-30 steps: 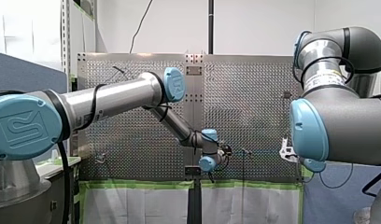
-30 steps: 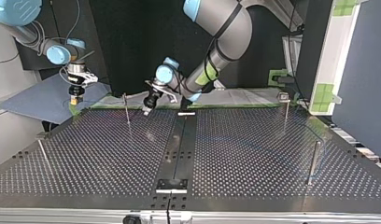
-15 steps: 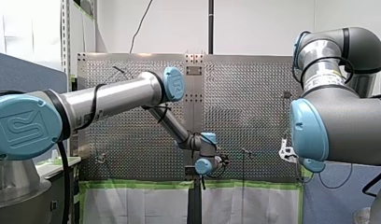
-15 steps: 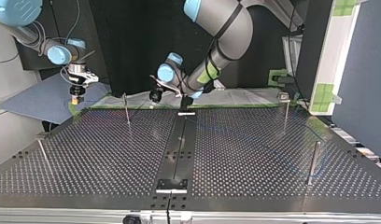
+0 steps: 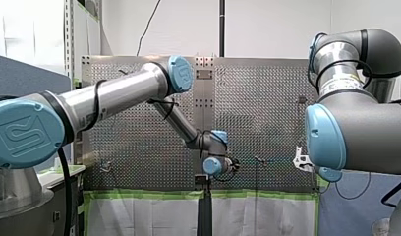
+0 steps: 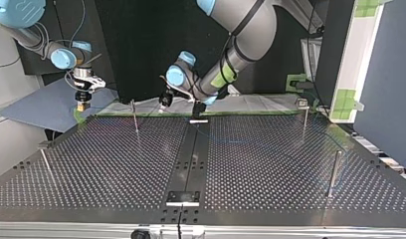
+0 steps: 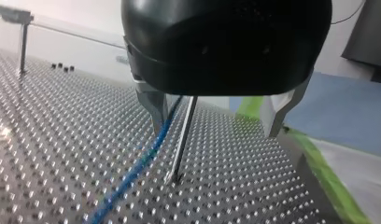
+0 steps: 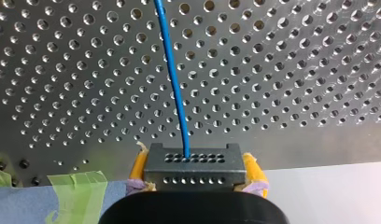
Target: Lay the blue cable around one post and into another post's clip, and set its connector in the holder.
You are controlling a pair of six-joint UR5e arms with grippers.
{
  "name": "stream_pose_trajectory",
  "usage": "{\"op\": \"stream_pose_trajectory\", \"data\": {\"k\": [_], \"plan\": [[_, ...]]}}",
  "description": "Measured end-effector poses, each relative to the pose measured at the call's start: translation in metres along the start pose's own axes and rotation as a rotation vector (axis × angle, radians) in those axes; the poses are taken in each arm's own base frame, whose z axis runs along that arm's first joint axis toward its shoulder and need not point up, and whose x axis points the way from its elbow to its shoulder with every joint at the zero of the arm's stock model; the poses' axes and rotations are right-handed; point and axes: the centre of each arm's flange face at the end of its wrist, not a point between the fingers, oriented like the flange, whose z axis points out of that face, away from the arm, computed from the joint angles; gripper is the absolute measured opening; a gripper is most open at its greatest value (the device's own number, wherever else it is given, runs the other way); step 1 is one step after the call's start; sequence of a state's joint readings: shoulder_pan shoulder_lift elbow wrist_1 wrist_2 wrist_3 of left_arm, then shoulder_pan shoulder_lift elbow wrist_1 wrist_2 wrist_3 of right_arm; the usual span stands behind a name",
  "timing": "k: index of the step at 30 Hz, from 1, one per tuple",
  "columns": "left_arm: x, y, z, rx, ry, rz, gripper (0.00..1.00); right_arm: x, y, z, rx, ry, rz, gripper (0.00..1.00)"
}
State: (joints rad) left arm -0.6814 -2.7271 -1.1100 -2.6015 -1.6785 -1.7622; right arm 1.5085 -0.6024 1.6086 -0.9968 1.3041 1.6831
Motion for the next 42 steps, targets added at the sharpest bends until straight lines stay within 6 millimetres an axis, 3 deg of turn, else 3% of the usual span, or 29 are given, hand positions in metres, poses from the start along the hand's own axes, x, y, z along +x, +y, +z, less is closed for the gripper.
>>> {"op": "stream_pose_trajectory", "data": {"k": [14, 28, 42], "plan": [[0.025, -0.021, -0.033, 0.047, 0.072, 0.086, 1.00, -0.001, 0.000, 0.000, 0.000, -0.003, 0.001, 0.00], [-0.021, -0.054, -0.037, 0.081, 0.010, 0.092, 1.00, -0.005, -0.001, -0.001, 0.000, -0.007, 0.002, 0.00], [-0.012, -0.081, -0.052, 0.118, 0.026, 0.102, 1.00, -0.006, 0.000, -0.001, -0.001, -0.008, 0.002, 0.00]]}}
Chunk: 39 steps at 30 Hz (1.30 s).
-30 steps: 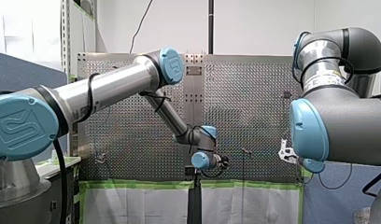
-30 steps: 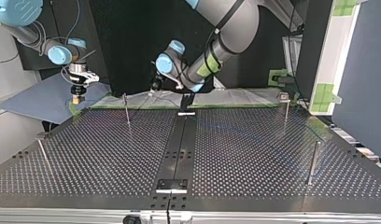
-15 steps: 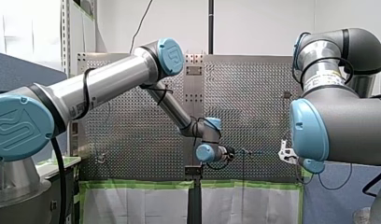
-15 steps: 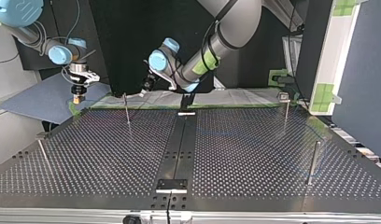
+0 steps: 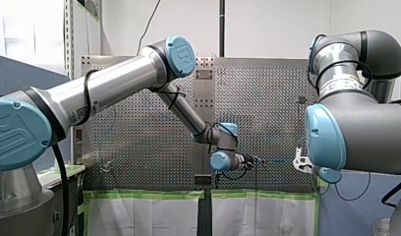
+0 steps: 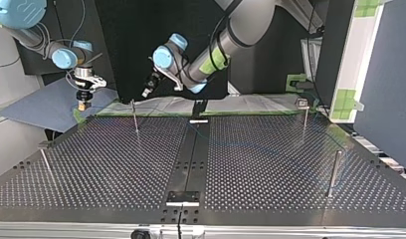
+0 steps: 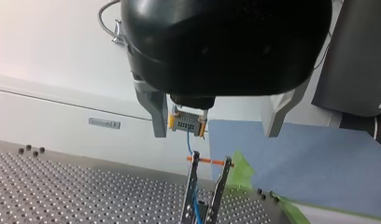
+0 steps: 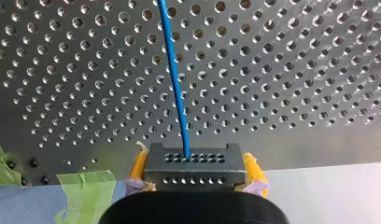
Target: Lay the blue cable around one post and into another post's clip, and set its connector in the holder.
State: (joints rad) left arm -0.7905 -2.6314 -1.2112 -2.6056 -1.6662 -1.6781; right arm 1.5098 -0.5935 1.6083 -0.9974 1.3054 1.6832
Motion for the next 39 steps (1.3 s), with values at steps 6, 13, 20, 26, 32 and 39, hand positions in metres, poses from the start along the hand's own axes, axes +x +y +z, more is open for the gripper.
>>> {"op": "stream_pose_trajectory", "data": {"k": [6, 13, 20, 26, 32, 39], "plan": [[-0.003, -0.005, -0.003, 0.000, 0.004, 0.002, 1.00, 0.000, 0.000, 0.000, 0.001, 0.003, 0.002, 0.00], [-0.004, -0.007, -0.004, -0.009, 0.005, 0.003, 1.00, 0.000, 0.000, 0.000, 0.002, 0.003, 0.002, 0.00], [-0.001, -0.005, -0.007, -0.030, 0.033, -0.006, 1.00, 0.000, 0.000, 0.000, 0.002, 0.003, 0.002, 0.00], [0.001, -0.002, -0.009, -0.061, 0.053, -0.009, 1.00, 0.000, 0.000, 0.000, 0.001, 0.002, 0.003, 0.00], [0.002, 0.000, -0.011, -0.074, 0.064, -0.009, 1.00, -0.001, 0.000, 0.000, 0.001, 0.001, 0.003, 0.00], [0.002, 0.000, -0.011, -0.078, 0.065, -0.009, 1.00, -0.002, 0.000, 0.000, 0.001, 0.001, 0.004, 0.00]]}}
